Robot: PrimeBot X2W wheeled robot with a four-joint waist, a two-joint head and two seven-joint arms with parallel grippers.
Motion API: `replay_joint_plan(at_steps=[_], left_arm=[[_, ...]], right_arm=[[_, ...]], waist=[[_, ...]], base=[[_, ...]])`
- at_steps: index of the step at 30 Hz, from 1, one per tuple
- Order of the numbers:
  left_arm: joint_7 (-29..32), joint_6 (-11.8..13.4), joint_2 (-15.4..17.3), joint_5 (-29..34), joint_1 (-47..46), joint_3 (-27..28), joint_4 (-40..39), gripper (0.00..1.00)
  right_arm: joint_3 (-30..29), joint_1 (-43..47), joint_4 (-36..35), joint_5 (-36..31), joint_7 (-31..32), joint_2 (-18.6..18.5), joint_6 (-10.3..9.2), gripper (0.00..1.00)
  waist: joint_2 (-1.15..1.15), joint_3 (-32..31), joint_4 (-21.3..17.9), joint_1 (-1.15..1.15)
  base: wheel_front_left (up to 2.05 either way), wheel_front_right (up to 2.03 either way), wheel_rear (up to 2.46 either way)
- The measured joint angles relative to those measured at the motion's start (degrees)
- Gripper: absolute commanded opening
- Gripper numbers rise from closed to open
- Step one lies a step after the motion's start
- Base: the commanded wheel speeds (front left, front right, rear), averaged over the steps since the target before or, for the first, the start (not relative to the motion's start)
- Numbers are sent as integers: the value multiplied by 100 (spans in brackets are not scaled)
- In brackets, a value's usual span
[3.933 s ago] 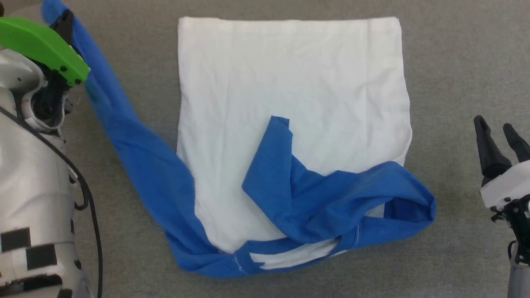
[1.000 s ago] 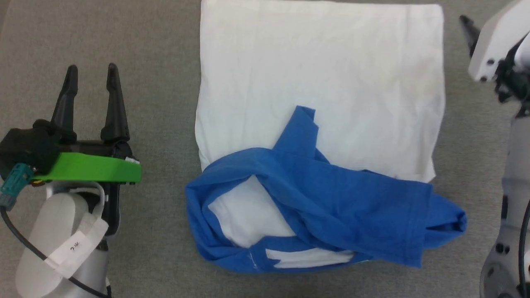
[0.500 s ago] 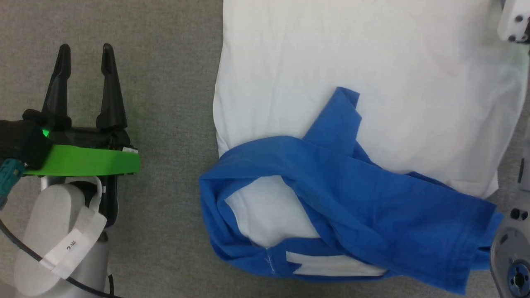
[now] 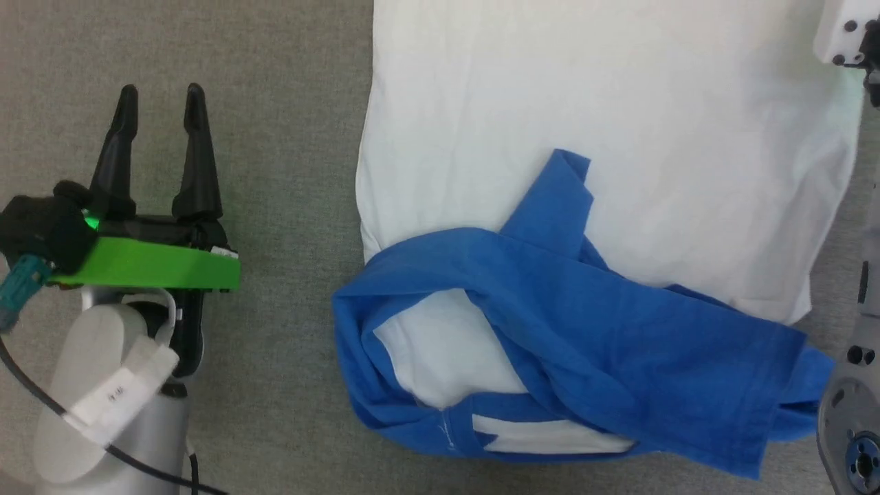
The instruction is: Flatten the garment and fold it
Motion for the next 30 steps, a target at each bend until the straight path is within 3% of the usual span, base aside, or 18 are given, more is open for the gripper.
replay_joint_plan(at_steps=[5, 6, 14, 22, 30], left_arm=[[1179, -256, 305, -680, -651, -97, -58, 100], [2196, -337, 614, -1126, -1330, -285, -23, 100], [4602, -290, 1091, -1574, -3151, -751, 1202, 100], [5526, -209, 1170, -1367, -4199, -1185, 1922, 100], [6347, -14, 1471, -955, -4454, -1579, 2263, 100]], right_arm=[[412, 69, -38, 324, -200, 1, 0, 0], [676, 81, -116, 545, -250, 1, 0, 0], [1482, 111, -441, 1141, -415, 65, 0, 0], [2140, 176, -666, 1564, -541, 63, 1, 0], [2476, 176, -731, 1781, -731, 53, 0, 0]], waist=[[0, -222, -219, 0], [0, -297, -419, 0], [0, -259, -1031, 0], [0, 117, -1545, 0], [0, 534, -1919, 0]], base=[[0, 0, 0], [0, 0, 0], [0, 0, 0], [0, 0, 0], [0, 0, 0]])
